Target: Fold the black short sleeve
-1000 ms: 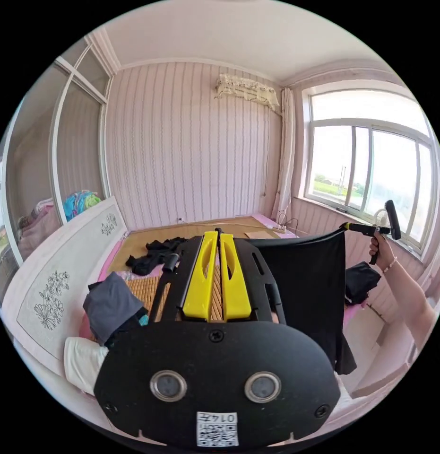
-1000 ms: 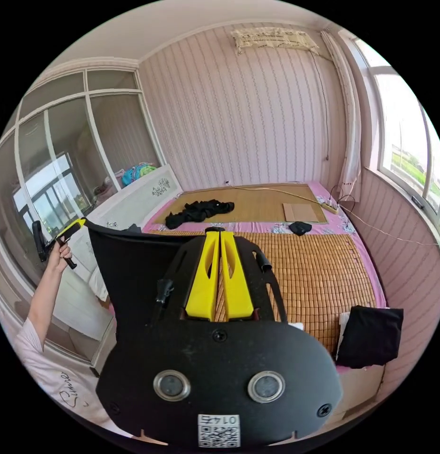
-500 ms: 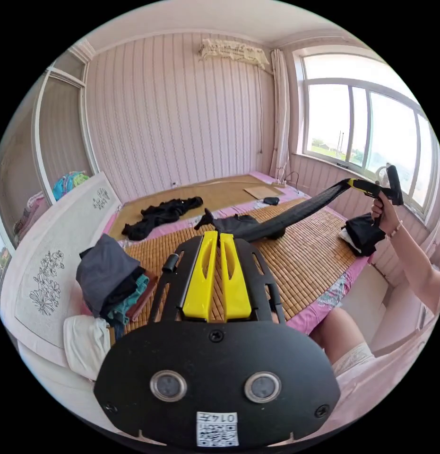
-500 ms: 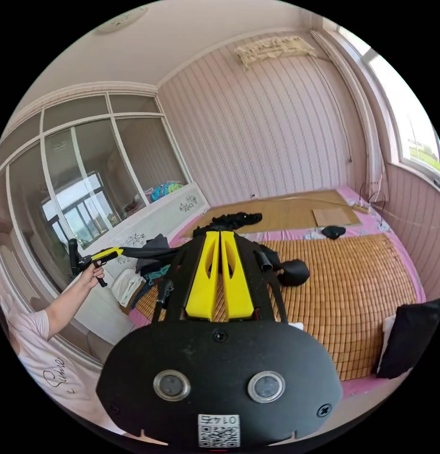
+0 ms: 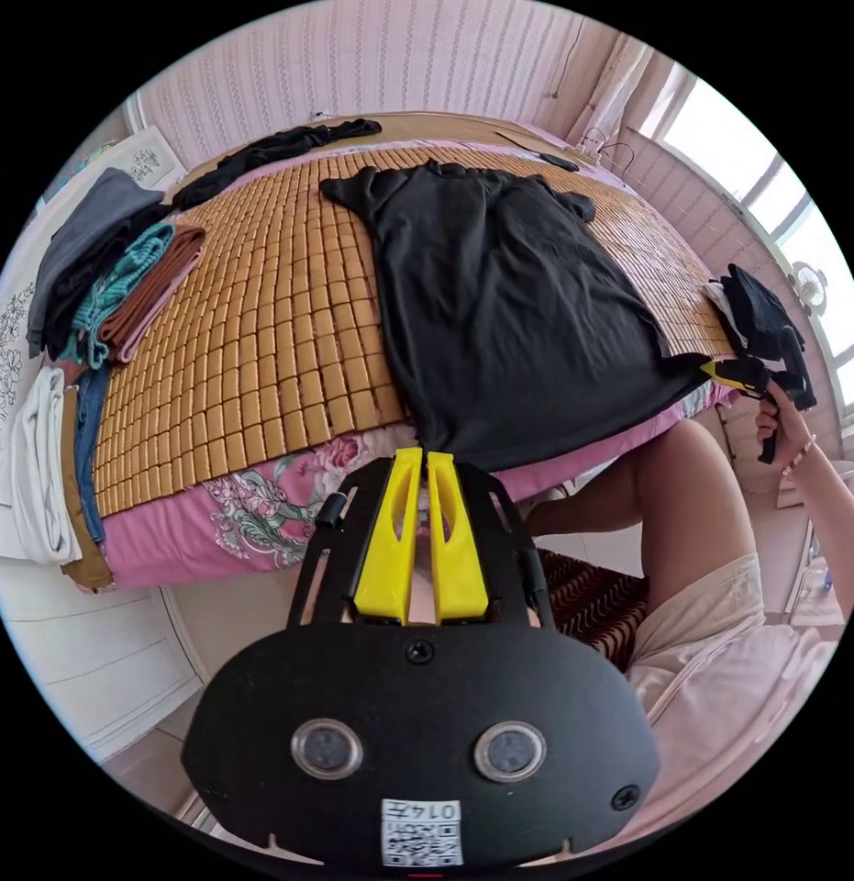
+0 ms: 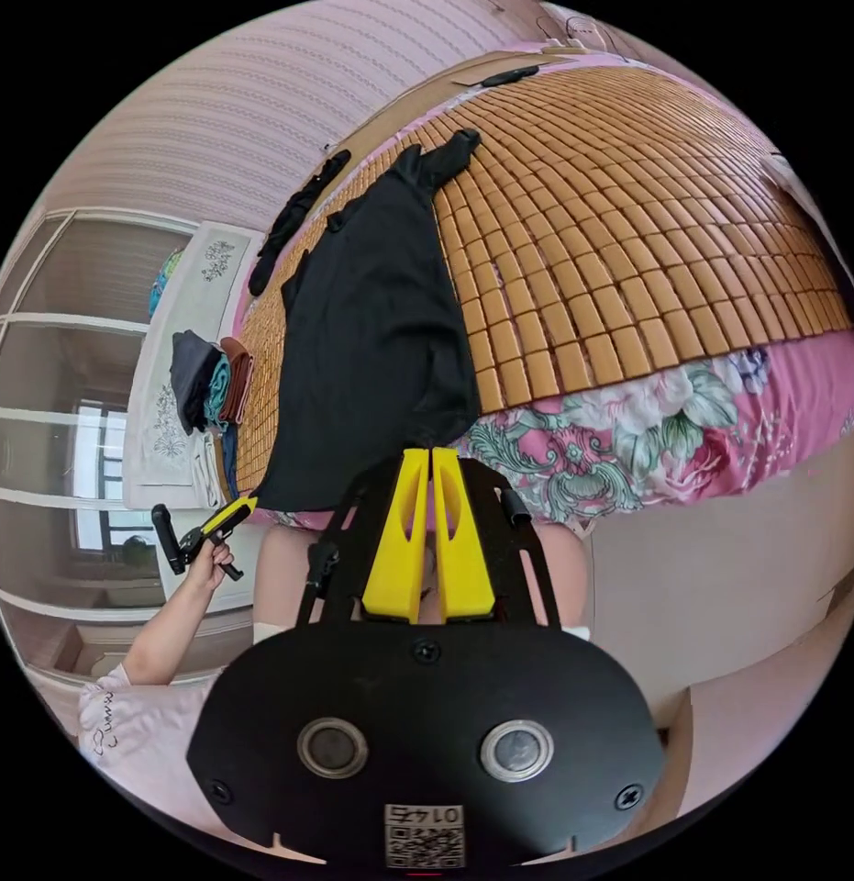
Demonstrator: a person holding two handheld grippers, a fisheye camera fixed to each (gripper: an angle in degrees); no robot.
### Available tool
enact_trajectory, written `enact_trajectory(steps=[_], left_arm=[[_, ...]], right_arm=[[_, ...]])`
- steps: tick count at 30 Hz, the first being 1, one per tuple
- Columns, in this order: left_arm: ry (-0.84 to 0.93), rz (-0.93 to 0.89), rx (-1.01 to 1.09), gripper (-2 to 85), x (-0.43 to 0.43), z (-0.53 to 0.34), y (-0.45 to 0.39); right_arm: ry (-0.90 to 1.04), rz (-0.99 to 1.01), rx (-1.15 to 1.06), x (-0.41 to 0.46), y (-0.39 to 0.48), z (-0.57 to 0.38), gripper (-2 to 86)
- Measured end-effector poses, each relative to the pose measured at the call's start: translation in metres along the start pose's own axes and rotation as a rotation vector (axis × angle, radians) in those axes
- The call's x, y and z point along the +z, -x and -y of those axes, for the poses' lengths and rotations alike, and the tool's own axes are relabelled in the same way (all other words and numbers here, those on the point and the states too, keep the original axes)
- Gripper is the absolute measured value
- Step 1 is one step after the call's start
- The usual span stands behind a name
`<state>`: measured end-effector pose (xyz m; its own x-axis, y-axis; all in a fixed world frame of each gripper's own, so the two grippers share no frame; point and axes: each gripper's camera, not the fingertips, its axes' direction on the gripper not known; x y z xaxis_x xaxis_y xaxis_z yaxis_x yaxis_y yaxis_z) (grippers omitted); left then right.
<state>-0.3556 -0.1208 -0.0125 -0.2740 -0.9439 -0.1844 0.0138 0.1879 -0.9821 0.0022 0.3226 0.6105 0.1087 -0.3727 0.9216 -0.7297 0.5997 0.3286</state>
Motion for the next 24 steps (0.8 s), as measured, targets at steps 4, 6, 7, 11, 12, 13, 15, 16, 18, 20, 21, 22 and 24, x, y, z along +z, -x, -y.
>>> enact_trajectory(steps=[4, 6, 7, 11, 12, 13, 15, 16, 18, 20, 21, 22, 24], left_arm=[[0.041, -0.018, 0.015, -1.0, 0.024, -0.025, 0.009], [0.034, -0.039, 0.006, -1.0, 0.028, -0.034, 0.016], [0.03, -0.056, 0.001, -1.0, 0.03, -0.038, 0.02], [0.035, -0.051, 0.038, -0.9, 0.037, -0.052, 0.028], [0.037, -0.046, 0.044, -0.9, 0.038, -0.054, 0.029], [0.043, -0.043, 0.05, -0.9, 0.041, -0.058, 0.032], [0.045, -0.04, 0.055, -0.8, 0.044, -0.064, 0.036], [0.05, -0.04, 0.059, -0.7, 0.046, -0.067, 0.039], [0.062, -0.04, 0.061, -0.4, 0.048, -0.072, 0.044], [0.068, -0.027, 0.072, 0.1, 0.048, -0.078, 0.051], [0.058, -0.013, 0.069, 0.2, 0.046, -0.081, 0.053], [0.031, 0.006, 0.07, 0.3, 0.042, -0.088, 0.058], [0.008, 0.025, 0.074, 0.6, 0.039, -0.101, 0.067]], right_arm=[[0.008, -0.002, 0.05, 0.004, -0.038, -0.022, -0.1], [0.008, 0.012, 0.062, 0.004, -0.05, -0.03, -0.1], [0.003, 0.015, 0.07, 0.004, -0.058, -0.035, 0.0], [0.003, 0.022, 0.092, 0.006, -0.079, -0.05, 0.0], [0.006, 0.026, 0.096, 0.007, -0.082, -0.052, 0.0], [0.01, 0.034, 0.103, 0.008, -0.088, -0.055, 0.0], [0.011, 0.037, 0.105, 0.009, -0.094, -0.059, -0.1], [0.014, 0.036, 0.107, 0.009, -0.097, -0.06, -0.1], [0.019, 0.026, 0.1, 0.01, -0.099, -0.061, -0.2], [0.027, 0.005, 0.09, 0.009, -0.102, -0.062, -0.3], [0.028, -0.003, 0.089, 0.009, -0.103, -0.062, -0.4], [0.023, -0.017, 0.09, 0.007, -0.105, -0.063, -0.5], [0.001, -0.031, 0.083, 0.002, -0.107, -0.066, -0.5]])
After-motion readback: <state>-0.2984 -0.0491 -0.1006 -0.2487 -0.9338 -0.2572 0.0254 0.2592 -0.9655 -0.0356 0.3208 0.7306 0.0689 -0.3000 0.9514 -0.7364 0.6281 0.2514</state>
